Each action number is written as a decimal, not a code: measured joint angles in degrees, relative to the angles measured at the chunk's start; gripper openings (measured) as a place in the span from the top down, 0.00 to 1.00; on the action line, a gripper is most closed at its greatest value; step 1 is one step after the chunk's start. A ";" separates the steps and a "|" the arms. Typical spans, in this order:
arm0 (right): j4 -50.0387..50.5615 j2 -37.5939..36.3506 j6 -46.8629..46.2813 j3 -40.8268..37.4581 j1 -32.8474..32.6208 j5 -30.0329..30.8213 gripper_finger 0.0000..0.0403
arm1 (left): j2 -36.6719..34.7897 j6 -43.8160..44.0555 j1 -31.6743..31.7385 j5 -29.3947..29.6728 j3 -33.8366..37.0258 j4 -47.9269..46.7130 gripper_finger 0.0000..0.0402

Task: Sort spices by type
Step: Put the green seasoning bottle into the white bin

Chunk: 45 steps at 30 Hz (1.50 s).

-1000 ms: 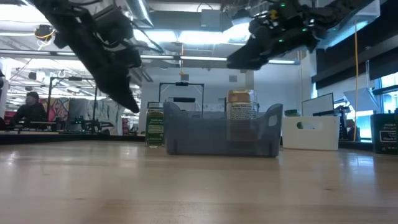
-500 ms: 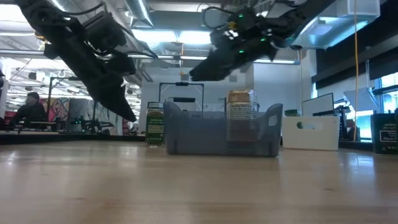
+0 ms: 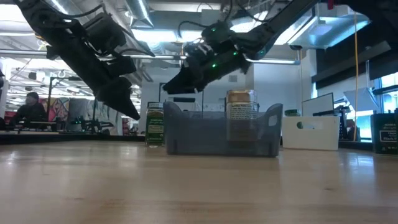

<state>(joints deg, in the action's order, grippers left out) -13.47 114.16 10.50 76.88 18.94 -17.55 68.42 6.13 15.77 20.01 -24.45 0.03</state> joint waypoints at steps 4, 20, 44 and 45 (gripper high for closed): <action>-0.25 2.69 -1.22 1.48 -1.19 0.94 0.26 | 0.00 0.29 1.25 0.00 0.00 0.54 0.23; -6.04 7.73 -5.33 2.51 -3.16 6.45 0.26 | 0.04 0.81 2.38 0.00 0.00 1.11 0.23; -10.33 10.82 -4.08 2.71 -3.98 7.46 0.49 | 0.04 1.24 2.38 -0.01 0.00 1.08 0.23; -9.73 10.51 -4.06 2.71 -3.98 7.47 0.49 | 0.04 1.27 2.38 -0.02 0.00 1.04 0.23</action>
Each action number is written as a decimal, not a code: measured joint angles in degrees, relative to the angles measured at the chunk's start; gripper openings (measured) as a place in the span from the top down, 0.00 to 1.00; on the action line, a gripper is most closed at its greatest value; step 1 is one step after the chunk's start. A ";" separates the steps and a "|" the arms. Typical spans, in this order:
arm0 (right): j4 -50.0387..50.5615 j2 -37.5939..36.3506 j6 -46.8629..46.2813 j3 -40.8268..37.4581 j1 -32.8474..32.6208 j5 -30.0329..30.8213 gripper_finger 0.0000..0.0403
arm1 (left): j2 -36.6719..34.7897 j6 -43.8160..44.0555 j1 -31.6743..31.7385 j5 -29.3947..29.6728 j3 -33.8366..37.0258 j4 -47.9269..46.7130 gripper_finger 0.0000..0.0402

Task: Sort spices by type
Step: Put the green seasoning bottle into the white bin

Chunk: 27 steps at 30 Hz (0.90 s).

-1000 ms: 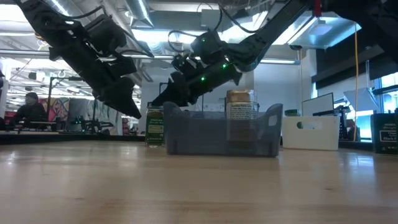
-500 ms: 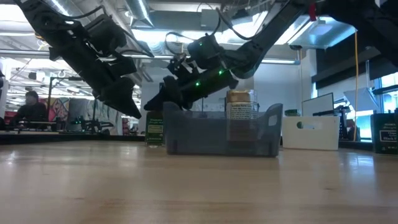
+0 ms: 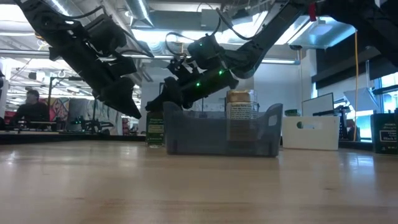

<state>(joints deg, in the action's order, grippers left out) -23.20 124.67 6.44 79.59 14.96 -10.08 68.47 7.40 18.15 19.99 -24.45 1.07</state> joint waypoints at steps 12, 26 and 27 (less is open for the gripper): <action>11.78 -12.20 3.93 -0.11 0.04 1.37 0.48 | 0.00 0.11 -0.24 0.00 0.00 -0.51 0.23; 37.80 -36.01 13.73 -0.07 0.04 21.46 0.48 | 0.00 0.13 -0.61 -0.02 0.00 -0.38 0.23; 39.83 -37.75 13.85 -0.07 0.06 23.04 0.48 | 0.00 0.13 -0.61 -0.02 0.00 -0.32 0.23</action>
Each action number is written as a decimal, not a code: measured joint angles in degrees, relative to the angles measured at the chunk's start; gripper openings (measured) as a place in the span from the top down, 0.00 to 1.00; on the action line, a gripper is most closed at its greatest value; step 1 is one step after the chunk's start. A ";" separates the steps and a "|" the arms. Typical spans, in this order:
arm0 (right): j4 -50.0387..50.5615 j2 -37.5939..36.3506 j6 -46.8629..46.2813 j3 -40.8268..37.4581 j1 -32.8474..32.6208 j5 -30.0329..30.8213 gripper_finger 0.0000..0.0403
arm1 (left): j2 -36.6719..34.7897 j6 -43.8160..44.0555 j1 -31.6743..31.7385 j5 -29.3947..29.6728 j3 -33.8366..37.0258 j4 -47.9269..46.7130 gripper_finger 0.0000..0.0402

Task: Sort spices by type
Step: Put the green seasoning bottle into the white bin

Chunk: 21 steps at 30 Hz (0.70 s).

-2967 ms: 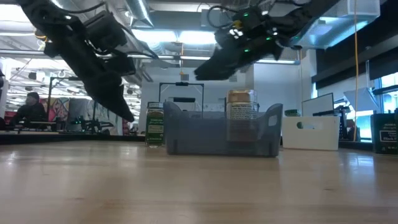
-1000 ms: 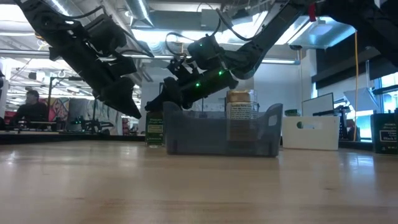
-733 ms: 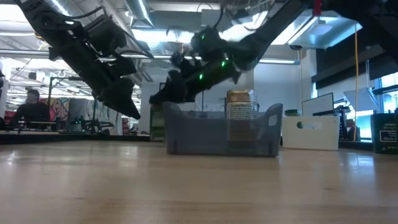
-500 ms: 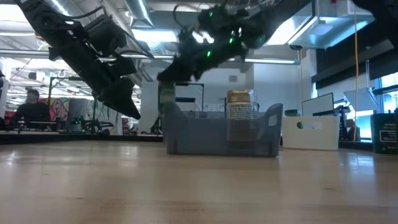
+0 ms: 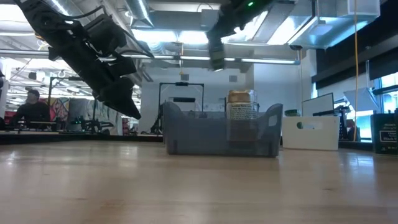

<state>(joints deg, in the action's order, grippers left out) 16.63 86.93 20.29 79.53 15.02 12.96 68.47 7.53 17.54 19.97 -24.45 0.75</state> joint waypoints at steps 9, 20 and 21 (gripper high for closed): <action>9.77 -14.20 -2.75 -6.43 0.20 13.25 0.48 | 0.00 0.00 0.00 0.00 0.00 0.09 0.23; 11.11 -26.56 -15.86 -24.94 1.67 18.90 0.48 | 0.00 0.44 0.00 0.00 0.00 0.39 0.23; 10.49 -27.50 -16.87 -26.75 1.67 19.39 0.48 | 0.00 0.58 0.00 0.00 0.00 0.39 0.23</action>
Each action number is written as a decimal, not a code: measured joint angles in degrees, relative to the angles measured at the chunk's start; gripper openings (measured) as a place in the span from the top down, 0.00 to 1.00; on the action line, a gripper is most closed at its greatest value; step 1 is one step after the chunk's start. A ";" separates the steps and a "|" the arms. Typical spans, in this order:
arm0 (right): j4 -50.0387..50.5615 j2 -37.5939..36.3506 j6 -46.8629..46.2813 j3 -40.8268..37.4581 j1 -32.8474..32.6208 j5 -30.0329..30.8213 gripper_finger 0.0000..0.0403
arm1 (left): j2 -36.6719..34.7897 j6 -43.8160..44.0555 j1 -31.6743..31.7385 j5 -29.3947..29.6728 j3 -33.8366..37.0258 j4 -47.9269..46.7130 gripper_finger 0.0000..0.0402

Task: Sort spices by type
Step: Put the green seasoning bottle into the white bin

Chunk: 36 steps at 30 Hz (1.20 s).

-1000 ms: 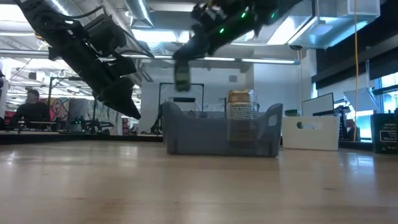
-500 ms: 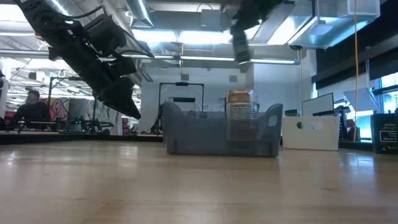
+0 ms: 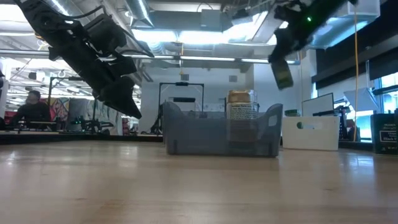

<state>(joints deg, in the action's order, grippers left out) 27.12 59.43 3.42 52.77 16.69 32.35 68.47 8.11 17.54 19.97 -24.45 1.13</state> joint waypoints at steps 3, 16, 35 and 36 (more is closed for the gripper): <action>-2.43 -2.16 -2.71 -4.50 0.00 0.77 0.48 | 0.00 0.09 0.02 0.00 0.00 -0.01 0.23; -14.13 -2.33 -8.17 -18.15 6.81 -1.27 0.48 | 0.00 0.51 0.00 0.00 0.00 0.01 0.23; -35.44 -2.31 -9.12 -33.60 9.64 -7.56 0.48 | 0.00 0.51 0.00 0.00 0.00 0.01 0.23; -35.95 -2.31 -9.15 -34.22 9.62 -7.59 0.48 | 0.00 0.51 0.00 0.00 0.00 0.01 0.23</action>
<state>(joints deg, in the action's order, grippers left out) -8.82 57.12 -5.73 18.55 26.30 24.77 68.47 8.62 17.54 19.97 -24.45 1.15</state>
